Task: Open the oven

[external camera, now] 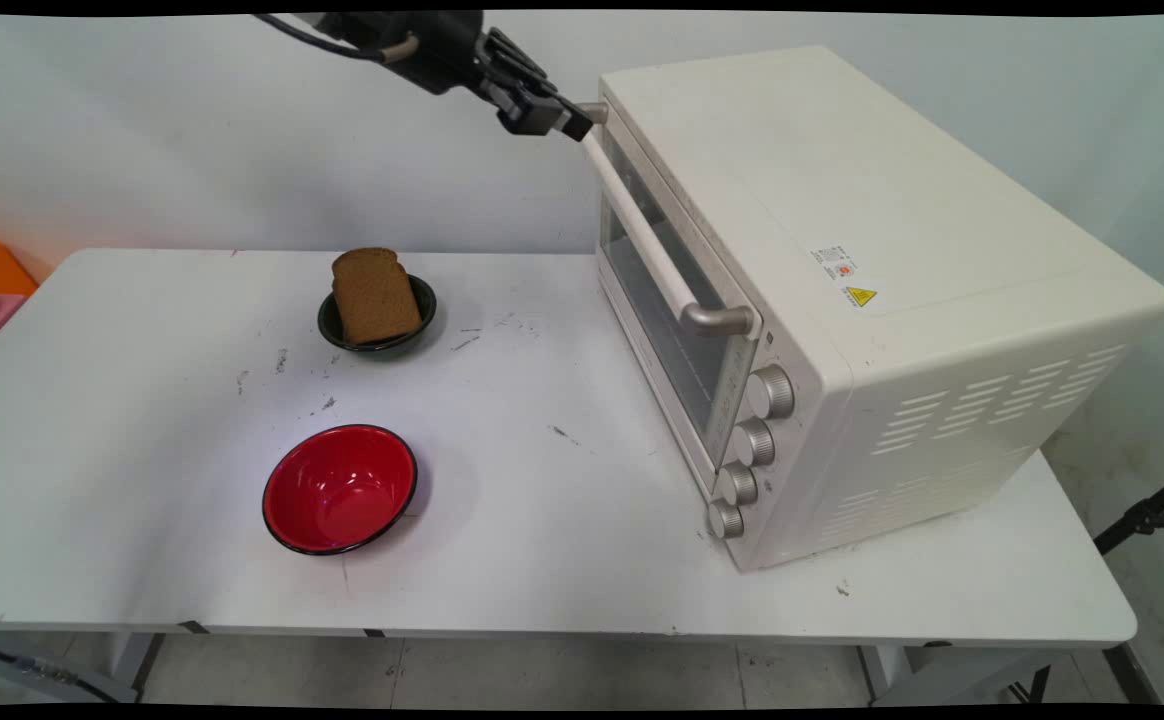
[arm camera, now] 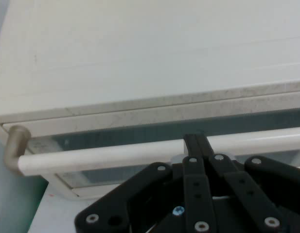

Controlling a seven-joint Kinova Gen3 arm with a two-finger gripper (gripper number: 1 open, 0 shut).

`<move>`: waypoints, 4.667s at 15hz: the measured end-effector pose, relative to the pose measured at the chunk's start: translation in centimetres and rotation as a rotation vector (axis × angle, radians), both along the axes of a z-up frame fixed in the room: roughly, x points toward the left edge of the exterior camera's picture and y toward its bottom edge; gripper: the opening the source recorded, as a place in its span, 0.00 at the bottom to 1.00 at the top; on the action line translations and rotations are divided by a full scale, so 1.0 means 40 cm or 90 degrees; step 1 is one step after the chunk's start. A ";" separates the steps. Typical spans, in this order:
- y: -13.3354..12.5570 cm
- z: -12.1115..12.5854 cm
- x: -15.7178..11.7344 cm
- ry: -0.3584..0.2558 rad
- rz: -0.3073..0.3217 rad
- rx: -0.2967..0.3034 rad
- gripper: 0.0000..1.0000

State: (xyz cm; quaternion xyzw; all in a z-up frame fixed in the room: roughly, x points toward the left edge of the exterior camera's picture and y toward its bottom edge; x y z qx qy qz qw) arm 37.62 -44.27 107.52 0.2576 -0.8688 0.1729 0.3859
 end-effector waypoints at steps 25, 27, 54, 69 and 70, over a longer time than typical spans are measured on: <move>-0.107 -0.159 -0.151 -0.049 0.055 0.025 0.00; -0.108 -0.163 -0.148 -0.050 0.058 0.027 0.00; 0.014 -0.292 0.099 -0.046 0.004 0.036 0.00; 0.076 -0.450 0.236 -0.025 -0.021 0.025 0.00; 0.079 -0.462 0.244 -0.023 -0.019 0.027 0.00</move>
